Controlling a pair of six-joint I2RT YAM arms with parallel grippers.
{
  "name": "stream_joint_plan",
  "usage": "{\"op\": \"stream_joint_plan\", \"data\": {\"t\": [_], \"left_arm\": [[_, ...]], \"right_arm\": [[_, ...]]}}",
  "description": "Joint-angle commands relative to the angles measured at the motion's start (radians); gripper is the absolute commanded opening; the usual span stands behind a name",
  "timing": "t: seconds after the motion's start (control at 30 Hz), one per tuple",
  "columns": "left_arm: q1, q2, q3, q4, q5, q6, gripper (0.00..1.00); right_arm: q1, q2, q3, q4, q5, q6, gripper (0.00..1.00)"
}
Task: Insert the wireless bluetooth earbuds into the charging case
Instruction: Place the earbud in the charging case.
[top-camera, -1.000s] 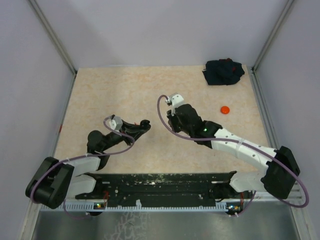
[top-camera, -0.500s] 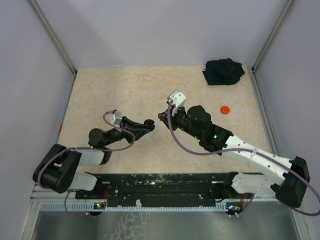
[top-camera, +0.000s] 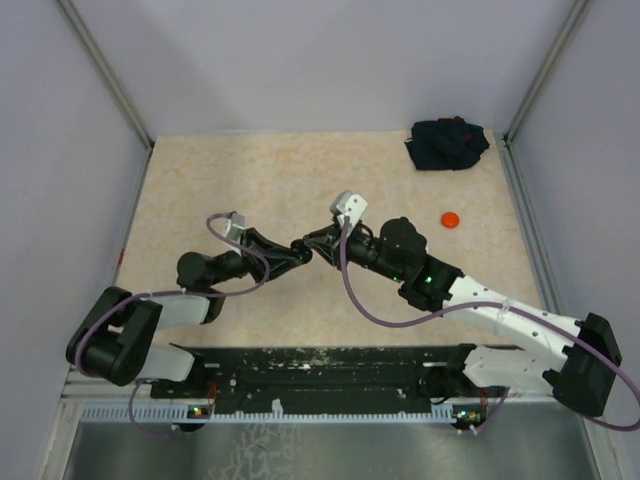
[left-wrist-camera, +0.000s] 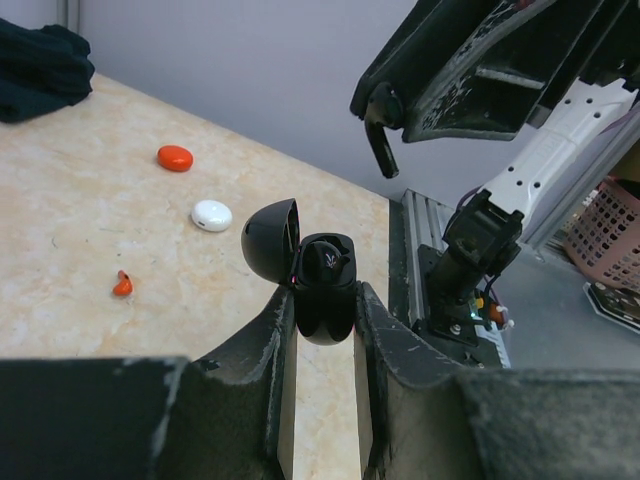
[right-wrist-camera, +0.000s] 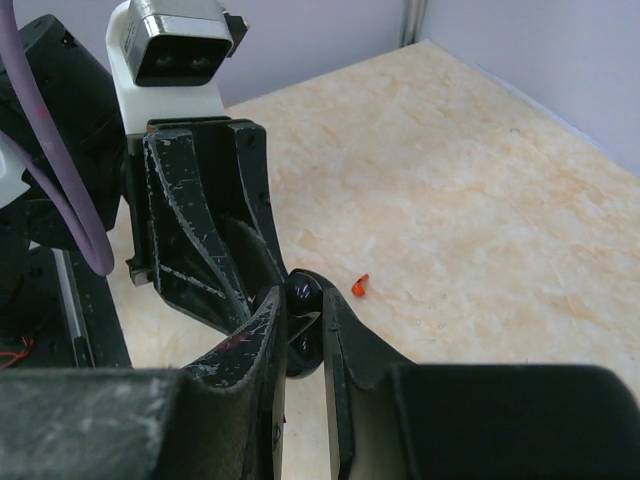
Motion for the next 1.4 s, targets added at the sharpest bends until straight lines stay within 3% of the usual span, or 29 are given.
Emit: {"op": "stream_joint_plan", "data": {"t": [0.0, 0.5, 1.37], "left_arm": [[-0.007, -0.048, 0.031, 0.267, 0.018, -0.050, 0.00], [-0.010, -0.113, 0.040, 0.260, -0.022, -0.152, 0.00], [-0.009, -0.145, 0.043, 0.238, -0.060, -0.191, 0.00]], "right_arm": [[0.011, 0.014, 0.007, 0.111, -0.042, -0.017, 0.12], [0.022, 0.029, -0.003, 0.151, -0.057, -0.038, 0.12], [0.029, 0.030, -0.027, 0.175, -0.069, -0.036, 0.12]]}}
